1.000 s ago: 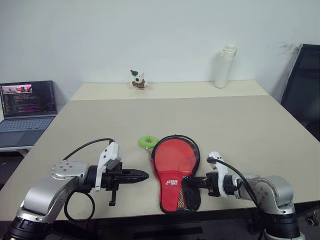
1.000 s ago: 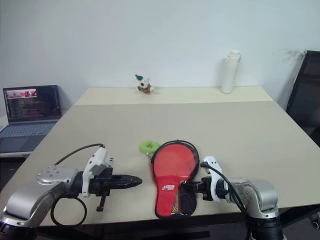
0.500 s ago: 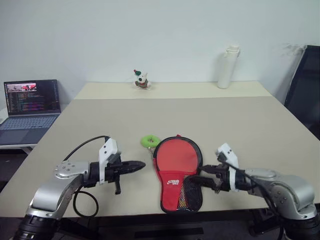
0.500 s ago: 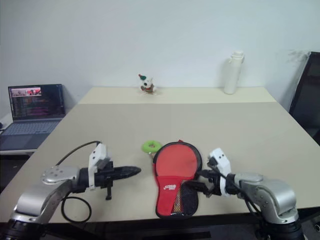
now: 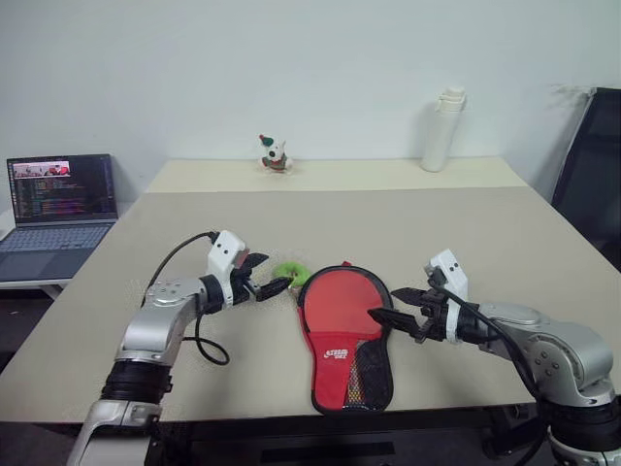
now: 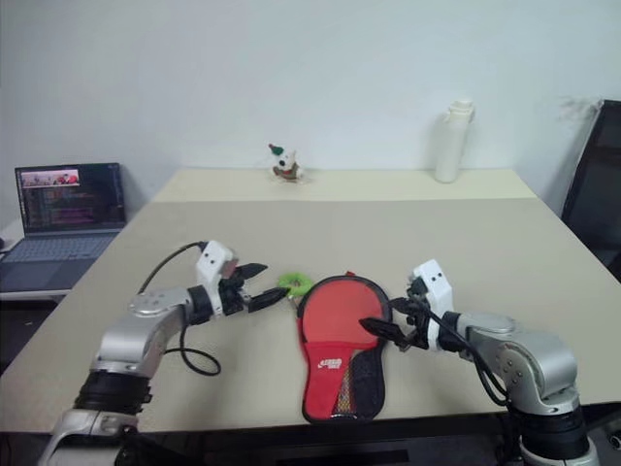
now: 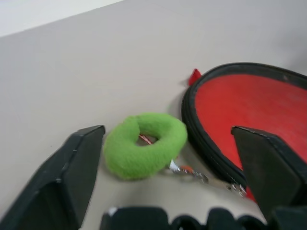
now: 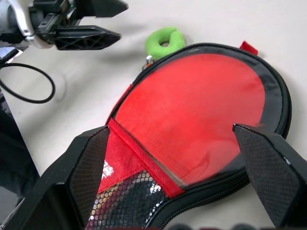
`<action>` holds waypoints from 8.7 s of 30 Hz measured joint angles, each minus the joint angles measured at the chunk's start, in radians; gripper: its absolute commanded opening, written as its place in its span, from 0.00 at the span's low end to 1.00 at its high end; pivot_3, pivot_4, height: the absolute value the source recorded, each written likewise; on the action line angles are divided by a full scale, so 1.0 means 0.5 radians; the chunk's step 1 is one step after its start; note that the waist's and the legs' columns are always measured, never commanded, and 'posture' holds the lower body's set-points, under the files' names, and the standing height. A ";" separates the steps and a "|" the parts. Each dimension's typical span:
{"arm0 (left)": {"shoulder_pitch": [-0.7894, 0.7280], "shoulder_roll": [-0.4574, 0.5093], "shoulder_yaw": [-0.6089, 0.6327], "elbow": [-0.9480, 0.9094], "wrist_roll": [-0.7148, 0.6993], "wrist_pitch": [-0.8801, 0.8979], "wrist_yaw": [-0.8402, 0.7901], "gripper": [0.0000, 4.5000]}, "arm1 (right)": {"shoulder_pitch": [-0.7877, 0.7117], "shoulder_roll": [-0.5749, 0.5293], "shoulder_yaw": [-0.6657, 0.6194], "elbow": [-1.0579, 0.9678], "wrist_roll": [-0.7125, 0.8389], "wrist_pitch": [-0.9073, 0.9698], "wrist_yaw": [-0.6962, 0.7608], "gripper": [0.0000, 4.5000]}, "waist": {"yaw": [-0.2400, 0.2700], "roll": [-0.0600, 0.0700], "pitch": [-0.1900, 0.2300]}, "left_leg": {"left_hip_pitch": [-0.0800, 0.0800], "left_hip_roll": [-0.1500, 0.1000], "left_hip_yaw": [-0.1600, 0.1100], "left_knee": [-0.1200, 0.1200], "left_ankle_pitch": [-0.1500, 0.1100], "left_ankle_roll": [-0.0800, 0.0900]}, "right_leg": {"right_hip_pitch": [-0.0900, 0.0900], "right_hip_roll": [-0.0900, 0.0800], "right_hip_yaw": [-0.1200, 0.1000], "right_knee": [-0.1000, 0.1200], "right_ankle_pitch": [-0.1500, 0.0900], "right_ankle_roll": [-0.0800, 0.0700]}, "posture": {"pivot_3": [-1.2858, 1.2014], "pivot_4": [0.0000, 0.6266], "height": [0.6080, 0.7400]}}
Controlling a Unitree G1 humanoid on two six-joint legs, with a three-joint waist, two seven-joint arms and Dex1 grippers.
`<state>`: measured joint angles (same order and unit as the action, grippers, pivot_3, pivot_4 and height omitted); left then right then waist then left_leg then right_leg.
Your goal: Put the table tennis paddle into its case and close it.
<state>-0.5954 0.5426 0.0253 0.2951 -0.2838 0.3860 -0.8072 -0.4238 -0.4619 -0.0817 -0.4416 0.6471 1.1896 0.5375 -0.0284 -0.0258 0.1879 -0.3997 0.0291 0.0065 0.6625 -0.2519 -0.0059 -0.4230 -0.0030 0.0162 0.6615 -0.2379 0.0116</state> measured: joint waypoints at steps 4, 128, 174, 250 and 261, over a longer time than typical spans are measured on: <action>-0.150 -0.106 -0.002 0.251 0.074 0.003 0.154 0.99 | 0.013 0.006 0.015 0.011 -0.001 -0.024 -0.037 1.00 | -0.001 0.000 0.000 | 0.000 -0.002 0.000 0.000 0.000 0.000 | 0.000 0.000 0.000 0.000 0.000 0.000 | 0.52 0.24 1.00; -1.629 -1.155 -0.104 2.155 1.007 -1.213 0.512 0.61 | 0.027 0.543 0.940 0.274 -0.816 -0.431 -0.082 1.00 | -0.009 -0.019 -0.028 | 0.008 -0.004 0.008 0.000 0.000 -0.001 | 0.005 0.005 -0.006 0.003 0.000 0.003 | 0.52 0.24 1.00; -0.520 -0.527 -0.307 1.119 0.705 -0.945 -0.377 0.61 | -0.742 0.051 0.365 1.993 -1.003 -1.288 -0.002 1.00 | -0.005 -0.018 -0.026 | 0.004 -0.002 0.010 0.000 0.000 0.000 | 0.002 0.002 0.000 0.003 0.006 -0.008 | 0.52 0.24 1.00; -0.459 -0.540 -0.563 1.005 0.609 -0.827 -0.844 0.62 | 1.141 -1.061 0.093 -0.997 0.164 -0.052 0.706 0.02 | 0.083 -0.004 -0.055 | 0.012 -0.003 -0.008 0.000 -0.004 0.001 | 0.034 -0.002 -0.020 -0.031 -0.001 0.007 | 0.52 0.24 1.00; -0.464 -0.543 -0.567 1.013 0.609 -0.828 -0.822 0.62 | 0.965 -1.056 0.132 -1.070 0.442 0.050 0.537 0.13 | 0.082 -0.004 -0.057 | 0.013 -0.001 -0.008 0.001 -0.004 0.001 | 0.034 -0.002 -0.019 -0.030 0.000 0.007 | 0.52 0.24 1.00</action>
<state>-0.8276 0.2711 -0.2583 0.8014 0.0207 -0.0278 -1.2184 0.0589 -0.9897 -0.0158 -0.9767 0.8683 1.2145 0.8059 0.0125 -0.0277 0.1595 -0.3934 0.0284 0.0023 0.6628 -0.2539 -0.0055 -0.4058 -0.0043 0.0067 0.6462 -0.2381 0.0152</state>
